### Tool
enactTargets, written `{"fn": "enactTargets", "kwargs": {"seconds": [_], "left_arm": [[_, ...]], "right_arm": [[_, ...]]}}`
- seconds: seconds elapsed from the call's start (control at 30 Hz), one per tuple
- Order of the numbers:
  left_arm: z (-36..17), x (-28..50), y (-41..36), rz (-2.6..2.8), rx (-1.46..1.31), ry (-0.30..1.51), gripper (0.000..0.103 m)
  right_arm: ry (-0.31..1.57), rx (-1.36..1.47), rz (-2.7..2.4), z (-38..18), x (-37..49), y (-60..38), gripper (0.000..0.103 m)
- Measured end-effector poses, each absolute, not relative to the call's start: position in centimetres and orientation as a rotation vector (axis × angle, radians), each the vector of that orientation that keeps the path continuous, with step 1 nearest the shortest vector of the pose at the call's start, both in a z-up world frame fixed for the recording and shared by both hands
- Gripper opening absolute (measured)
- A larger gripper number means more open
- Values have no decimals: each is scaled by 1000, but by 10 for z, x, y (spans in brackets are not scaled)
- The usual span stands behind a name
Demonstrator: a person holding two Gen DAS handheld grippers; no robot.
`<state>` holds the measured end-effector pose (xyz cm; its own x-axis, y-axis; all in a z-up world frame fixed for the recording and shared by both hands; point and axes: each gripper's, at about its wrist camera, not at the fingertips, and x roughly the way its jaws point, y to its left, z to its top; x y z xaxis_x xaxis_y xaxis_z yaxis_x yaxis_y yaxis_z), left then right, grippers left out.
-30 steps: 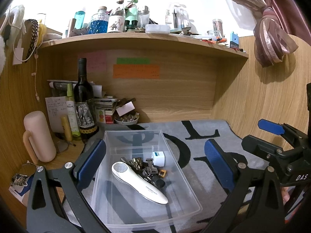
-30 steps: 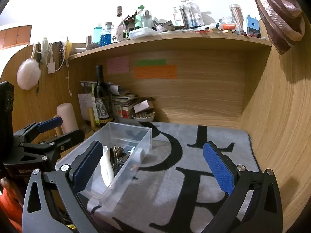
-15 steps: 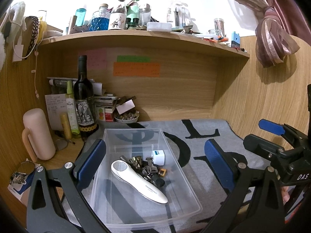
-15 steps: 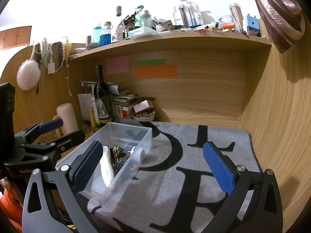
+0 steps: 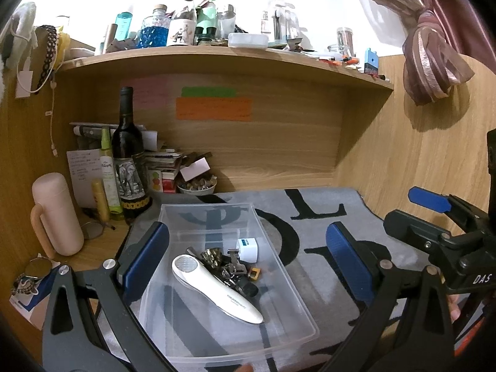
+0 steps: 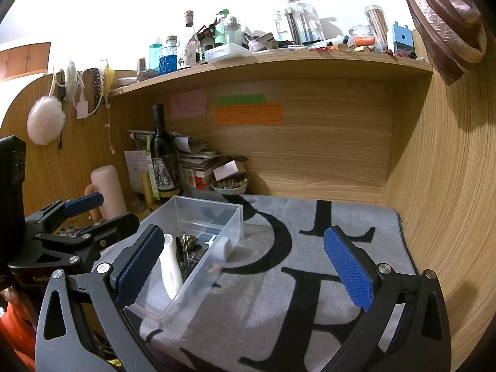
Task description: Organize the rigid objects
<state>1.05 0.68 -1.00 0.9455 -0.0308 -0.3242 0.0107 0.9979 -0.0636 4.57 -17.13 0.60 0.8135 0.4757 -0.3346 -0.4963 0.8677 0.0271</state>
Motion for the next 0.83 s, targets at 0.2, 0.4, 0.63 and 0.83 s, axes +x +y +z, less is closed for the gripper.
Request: {"fn": "enactTargets", "kwargs": {"seconds": [0.2,0.4,0.63,0.83], "left_arm": [[-11,11,6,-29,-68,342,103],[-11,12,8,-40,-79,345,103],[-9,14,6,-51,-70,340,103],[-8,15,6,-59,-70,342,103]], "right_arm": [[345,-58,519,6,46,-172,103],[343,-51,530,7,45,-166,103],[337,-55,531,8,43,-163,103],[348,-42,524,7,47,-163,103]]}}
